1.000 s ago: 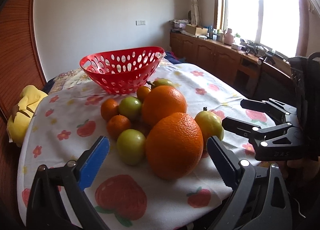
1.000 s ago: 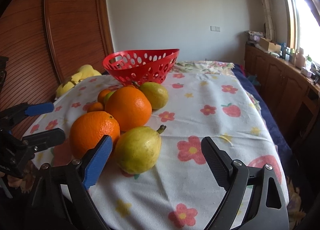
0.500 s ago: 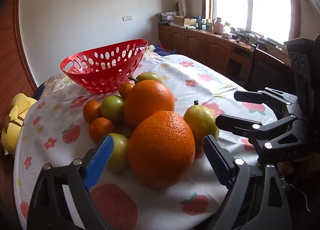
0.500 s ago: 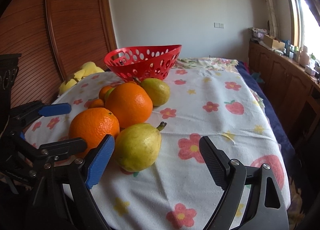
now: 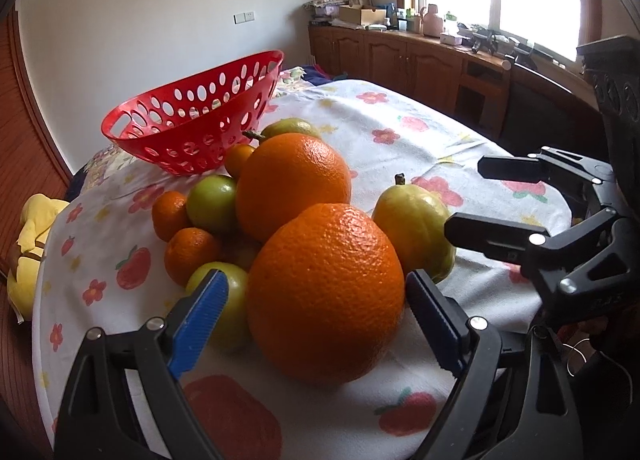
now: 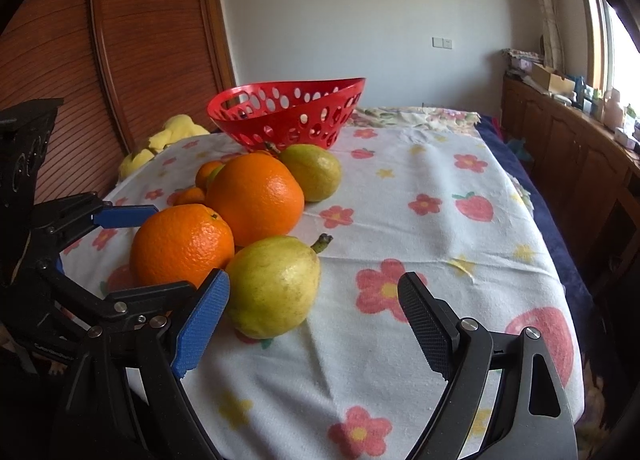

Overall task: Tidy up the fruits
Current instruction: 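Grasp the large orange with the left tool while the right tool grasps a yellow pear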

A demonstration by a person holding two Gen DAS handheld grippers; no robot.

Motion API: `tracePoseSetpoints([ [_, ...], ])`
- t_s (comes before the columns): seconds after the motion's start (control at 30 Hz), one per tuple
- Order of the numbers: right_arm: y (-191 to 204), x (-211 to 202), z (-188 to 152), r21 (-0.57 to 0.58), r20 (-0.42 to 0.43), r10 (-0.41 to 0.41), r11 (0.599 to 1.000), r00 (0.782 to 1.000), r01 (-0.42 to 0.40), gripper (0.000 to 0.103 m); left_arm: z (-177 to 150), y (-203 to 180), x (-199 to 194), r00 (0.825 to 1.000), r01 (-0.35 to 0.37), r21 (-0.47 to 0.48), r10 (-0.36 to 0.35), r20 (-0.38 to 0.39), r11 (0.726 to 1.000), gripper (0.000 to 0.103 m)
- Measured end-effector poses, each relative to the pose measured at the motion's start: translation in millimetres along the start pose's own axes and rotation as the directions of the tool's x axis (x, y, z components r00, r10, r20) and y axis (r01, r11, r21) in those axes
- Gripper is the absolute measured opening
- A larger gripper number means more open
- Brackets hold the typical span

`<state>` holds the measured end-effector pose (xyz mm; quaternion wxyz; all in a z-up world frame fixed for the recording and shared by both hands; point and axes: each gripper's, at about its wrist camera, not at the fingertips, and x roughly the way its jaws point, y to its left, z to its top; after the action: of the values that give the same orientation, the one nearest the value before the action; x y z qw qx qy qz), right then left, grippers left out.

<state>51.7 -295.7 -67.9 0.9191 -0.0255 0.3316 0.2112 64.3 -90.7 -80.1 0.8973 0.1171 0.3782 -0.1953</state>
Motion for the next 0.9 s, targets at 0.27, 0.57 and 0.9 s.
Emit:
tracePoseSetpoints([
  [0.27,1,4,0,-0.010,-0.015,0.016,1.000,1.000,-0.016,0.088,-4,5,-4,0.999,0.046,-0.029,-0.046,0.019,0.999,0.080],
  [0.57,0,18,3,0.018,-0.053,0.089,0.996,0.995,-0.089,0.088,-10,17,-17,0.996,0.073,-0.098,-0.067,0.061,0.993,0.080],
  [0.9,13,37,5,-0.010,-0.104,0.137,0.990,0.985,-0.139,0.088,-4,38,-44,0.990,0.080,-0.145,-0.061,0.131,0.986,0.079],
])
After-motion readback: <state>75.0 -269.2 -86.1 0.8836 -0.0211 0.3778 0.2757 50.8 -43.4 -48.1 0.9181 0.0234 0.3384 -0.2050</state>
